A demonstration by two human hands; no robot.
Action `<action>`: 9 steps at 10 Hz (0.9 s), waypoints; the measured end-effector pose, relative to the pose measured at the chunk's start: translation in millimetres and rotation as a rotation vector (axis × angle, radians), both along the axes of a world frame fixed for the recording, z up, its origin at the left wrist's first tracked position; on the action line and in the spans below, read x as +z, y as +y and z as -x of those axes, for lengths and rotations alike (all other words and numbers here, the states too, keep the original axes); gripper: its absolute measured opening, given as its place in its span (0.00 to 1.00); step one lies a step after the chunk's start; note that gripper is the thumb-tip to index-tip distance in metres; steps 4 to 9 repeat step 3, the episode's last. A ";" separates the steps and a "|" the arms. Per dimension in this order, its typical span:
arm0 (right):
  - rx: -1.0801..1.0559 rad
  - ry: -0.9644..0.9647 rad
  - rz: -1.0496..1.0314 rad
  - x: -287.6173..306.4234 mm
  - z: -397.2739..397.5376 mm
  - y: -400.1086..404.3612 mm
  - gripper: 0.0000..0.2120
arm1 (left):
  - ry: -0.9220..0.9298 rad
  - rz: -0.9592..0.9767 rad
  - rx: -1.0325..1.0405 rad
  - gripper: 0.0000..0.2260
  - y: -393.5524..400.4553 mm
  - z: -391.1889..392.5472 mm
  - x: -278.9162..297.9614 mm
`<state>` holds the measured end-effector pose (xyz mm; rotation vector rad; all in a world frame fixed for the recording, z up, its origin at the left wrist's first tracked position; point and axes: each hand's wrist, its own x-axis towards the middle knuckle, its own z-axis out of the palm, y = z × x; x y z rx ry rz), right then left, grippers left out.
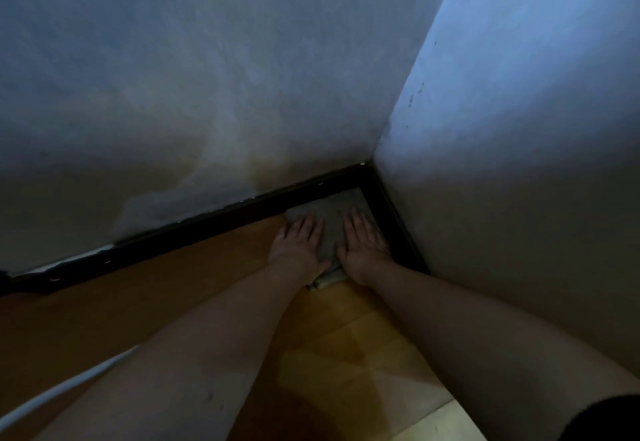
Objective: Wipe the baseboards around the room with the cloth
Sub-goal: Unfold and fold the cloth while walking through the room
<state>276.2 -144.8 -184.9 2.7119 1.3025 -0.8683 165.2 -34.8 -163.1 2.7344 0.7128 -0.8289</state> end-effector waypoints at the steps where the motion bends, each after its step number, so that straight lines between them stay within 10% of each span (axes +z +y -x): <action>1: 0.017 -0.010 0.021 0.3 -1.0 0.3 0.31 | -0.027 0.007 -0.005 0.36 0.9 5.1 -5.3; 9: 0.058 -0.087 -0.104 3.5 2.4 -12.2 0.30 | -0.167 0.039 0.009 0.31 -3.3 46.5 -8.3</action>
